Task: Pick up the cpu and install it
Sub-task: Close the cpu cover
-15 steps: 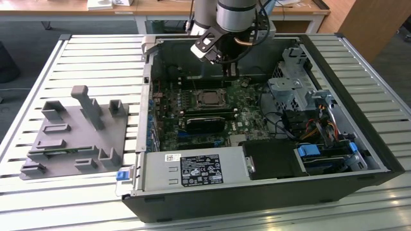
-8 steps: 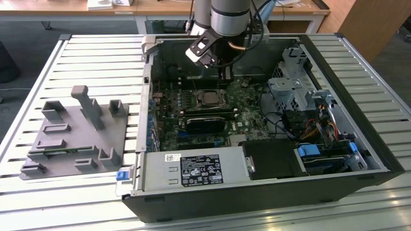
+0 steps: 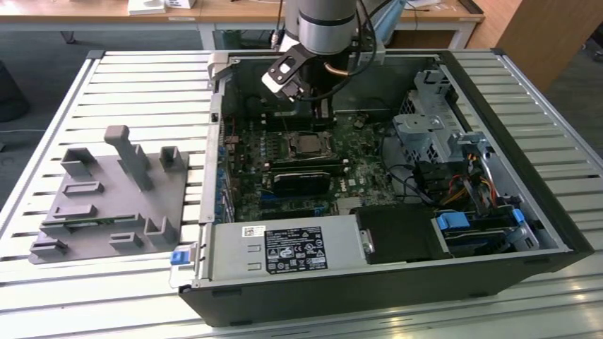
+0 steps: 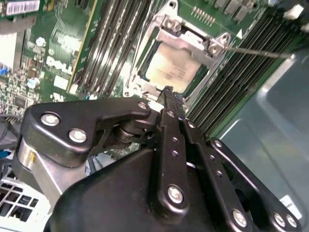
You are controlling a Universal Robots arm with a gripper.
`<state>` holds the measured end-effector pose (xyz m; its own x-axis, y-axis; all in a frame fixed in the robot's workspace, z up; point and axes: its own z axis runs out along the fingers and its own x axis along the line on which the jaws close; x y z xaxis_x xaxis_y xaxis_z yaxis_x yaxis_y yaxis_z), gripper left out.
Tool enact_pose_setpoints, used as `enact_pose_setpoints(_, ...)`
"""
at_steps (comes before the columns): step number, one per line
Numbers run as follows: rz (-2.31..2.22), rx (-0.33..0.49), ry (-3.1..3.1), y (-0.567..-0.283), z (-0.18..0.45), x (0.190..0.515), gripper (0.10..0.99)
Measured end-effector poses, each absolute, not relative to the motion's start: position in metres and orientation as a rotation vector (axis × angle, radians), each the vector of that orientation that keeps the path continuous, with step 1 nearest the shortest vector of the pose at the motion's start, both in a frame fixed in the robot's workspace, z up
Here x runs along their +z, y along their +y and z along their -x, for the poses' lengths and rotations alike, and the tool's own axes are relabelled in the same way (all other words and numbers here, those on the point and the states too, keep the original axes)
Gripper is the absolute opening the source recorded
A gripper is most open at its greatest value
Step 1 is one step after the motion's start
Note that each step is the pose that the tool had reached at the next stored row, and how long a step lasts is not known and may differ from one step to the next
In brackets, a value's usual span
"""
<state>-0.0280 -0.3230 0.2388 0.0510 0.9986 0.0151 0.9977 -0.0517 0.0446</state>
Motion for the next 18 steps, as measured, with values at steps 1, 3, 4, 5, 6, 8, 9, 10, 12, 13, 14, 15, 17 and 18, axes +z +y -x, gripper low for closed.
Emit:
enact_pose_setpoints(1, -2.261, 0.065, 2.148, -0.323, 0.030, 0.238, 0.106)
enact_pose_setpoints(3, -2.261, 0.065, 2.148, -0.323, 0.034, 0.237, 0.106)
enact_pose_setpoints(4, -2.261, 0.065, 2.148, -0.323, 0.036, 0.237, 0.106)
enact_pose_setpoints(5, -2.261, 0.065, 2.148, -0.323, 0.039, 0.236, 0.106)
enact_pose_setpoints(6, -2.261, 0.065, 2.148, -0.323, 0.041, 0.235, 0.106)
enact_pose_setpoints(8, -2.261, 0.065, 2.148, -0.323, 0.045, 0.233, 0.106)
enact_pose_setpoints(9, -2.261, 0.065, 2.148, -0.323, 0.046, 0.232, 0.106)
enact_pose_setpoints(10, -2.261, 0.065, 2.148, -0.323, 0.048, 0.231, 0.106)
enact_pose_setpoints(12, -2.261, 0.065, 2.148, -0.323, 0.049, 0.226, 0.106)
enact_pose_setpoints(13, -2.261, 0.065, 2.148, -0.323, 0.049, 0.224, 0.106)
enact_pose_setpoints(14, -2.261, 0.065, 2.148, -0.323, 0.050, 0.222, 0.106)
enact_pose_setpoints(15, -2.261, 0.065, 2.148, -0.323, 0.050, 0.221, 0.106)
enact_pose_setpoints(17, -2.261, 0.065, 2.148, -0.323, 0.051, 0.218, 0.106)
enact_pose_setpoints(18, -2.261, 0.065, 2.148, -0.323, 0.052, 0.217, 0.106)
